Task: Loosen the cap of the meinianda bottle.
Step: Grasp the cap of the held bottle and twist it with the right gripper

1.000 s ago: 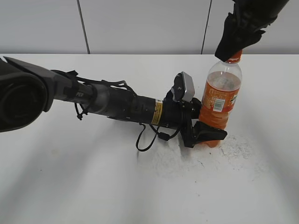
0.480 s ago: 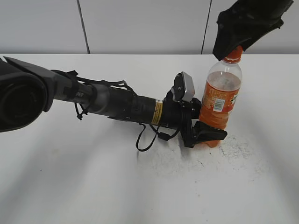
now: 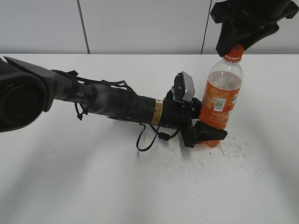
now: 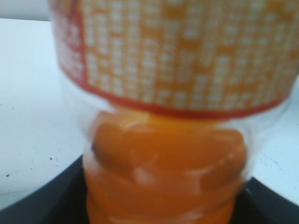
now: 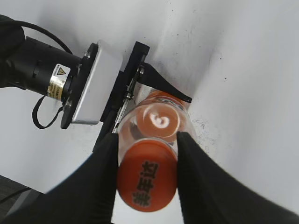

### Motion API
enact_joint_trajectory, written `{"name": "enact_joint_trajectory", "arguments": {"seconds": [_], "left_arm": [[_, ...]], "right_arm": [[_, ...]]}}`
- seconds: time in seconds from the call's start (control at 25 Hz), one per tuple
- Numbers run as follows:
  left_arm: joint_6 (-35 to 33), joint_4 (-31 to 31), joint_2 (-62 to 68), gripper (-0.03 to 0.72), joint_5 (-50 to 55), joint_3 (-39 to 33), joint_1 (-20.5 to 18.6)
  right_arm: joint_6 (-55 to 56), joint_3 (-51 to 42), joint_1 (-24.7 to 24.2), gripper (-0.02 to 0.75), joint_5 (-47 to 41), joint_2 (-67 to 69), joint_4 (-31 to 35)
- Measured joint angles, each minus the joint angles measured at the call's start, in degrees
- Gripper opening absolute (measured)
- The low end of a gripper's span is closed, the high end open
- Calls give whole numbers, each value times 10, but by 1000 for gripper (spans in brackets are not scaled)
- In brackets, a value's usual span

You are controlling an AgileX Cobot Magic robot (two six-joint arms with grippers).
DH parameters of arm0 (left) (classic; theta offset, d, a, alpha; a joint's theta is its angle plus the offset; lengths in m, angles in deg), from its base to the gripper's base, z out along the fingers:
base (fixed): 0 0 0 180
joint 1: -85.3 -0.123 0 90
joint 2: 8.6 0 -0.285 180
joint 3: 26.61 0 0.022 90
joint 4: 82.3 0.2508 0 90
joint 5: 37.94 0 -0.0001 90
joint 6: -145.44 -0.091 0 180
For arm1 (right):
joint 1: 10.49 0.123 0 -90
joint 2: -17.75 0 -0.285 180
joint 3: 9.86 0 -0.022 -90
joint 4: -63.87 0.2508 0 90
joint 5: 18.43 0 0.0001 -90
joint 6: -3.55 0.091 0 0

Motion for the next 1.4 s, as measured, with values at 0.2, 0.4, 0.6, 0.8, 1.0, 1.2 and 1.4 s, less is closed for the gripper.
{"name": "enact_joint_trajectory", "arguments": {"seconds": [0.2, 0.4, 0.6, 0.8, 1.0, 1.2, 1.4], "left_arm": [[0, 1, 0, 522, -1, 0, 0], [0, 1, 0, 522, -1, 0, 0], [-1, 2, 0, 522, -2, 0, 0], [-2, 5, 0, 522, -6, 0, 0], [-2, 6, -1, 522, -13, 1, 2], [-2, 6, -1, 521, -14, 1, 2], [-2, 6, -1, 521, -14, 1, 2]], "right_arm": [[-163, 0, 0, 276, 0, 0, 9], [-357, 0, 0, 276, -2, 0, 20], [-432, 0, 0, 276, -4, -1, 34], [-468, -2, 0, 276, -8, -6, 37], [-486, -5, 0, 275, -11, -16, 38], [-525, -7, 0, 275, -13, -19, 38], [-591, -7, 0, 275, -15, -19, 39]]}}
